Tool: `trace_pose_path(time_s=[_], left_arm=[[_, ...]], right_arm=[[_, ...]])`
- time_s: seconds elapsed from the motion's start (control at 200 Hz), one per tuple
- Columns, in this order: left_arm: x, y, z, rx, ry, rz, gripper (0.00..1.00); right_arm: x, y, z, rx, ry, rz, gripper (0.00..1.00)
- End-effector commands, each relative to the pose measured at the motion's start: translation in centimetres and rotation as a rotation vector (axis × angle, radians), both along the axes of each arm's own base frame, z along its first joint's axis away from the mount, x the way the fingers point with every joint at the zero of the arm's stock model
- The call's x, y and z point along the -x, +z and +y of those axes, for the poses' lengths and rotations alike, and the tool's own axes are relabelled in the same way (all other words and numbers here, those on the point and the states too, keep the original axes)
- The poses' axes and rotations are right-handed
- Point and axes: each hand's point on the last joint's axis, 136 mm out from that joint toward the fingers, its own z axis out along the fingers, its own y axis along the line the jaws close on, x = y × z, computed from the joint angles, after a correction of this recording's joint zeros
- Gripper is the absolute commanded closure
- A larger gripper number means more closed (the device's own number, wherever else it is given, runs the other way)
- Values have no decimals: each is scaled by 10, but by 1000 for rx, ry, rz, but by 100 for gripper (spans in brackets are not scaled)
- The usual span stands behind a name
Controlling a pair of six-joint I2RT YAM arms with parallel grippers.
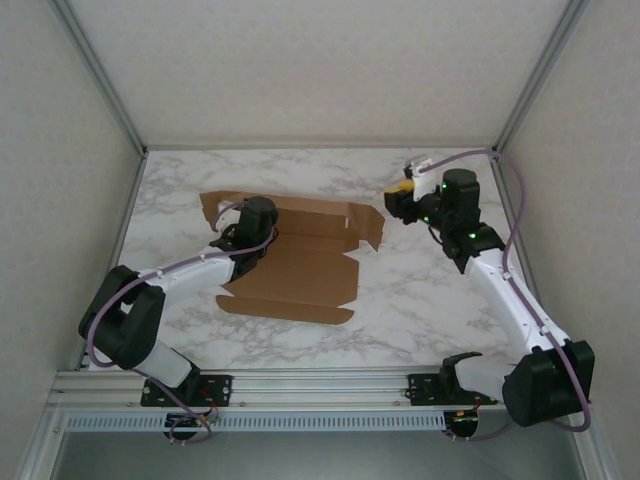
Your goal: Fold the paper box
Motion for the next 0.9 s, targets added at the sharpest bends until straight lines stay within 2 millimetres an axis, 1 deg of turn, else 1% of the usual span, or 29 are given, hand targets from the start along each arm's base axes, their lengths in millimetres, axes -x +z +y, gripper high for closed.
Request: trace_pose_path(time_s=[0.0,0.06,0.085,0.14,0.225,0.31,0.436,0.521,0.616,0.726,0.891], left_arm=[[20,-47,11,-77,-31,164,100],[20,-48,10,-74,-36,167,100],[20,-49,10,-71,-37,167,100],[20,-49,9,-65,-40,168,100],[20,-51,8,-60,-42,171,100],[17,-52,7,-60,-43,173,100],[14,-52,5,-64,-43,175,100],[11,-52,3,-65,-46,173,100],[11,-52,3,-64,-45,172,100],[11,-52,3,-65,-47,174,100],[12,-51,4,-67,-45,172,100]], right_arm=[[-36,-18,-31,94,-94,34,58],[-51,-35,-42,142,-101,35,58],[-55,-41,-43,154,-83,32,57],[-57,-59,-37,194,-2,48,58],[-61,-86,-31,238,71,107,60],[-55,-108,-21,242,162,150,62],[-35,-142,-3,288,284,204,62],[-24,-161,5,339,332,225,62],[-19,-171,11,353,349,231,62],[-13,-175,21,372,381,226,62],[-4,-167,33,360,410,202,62]])
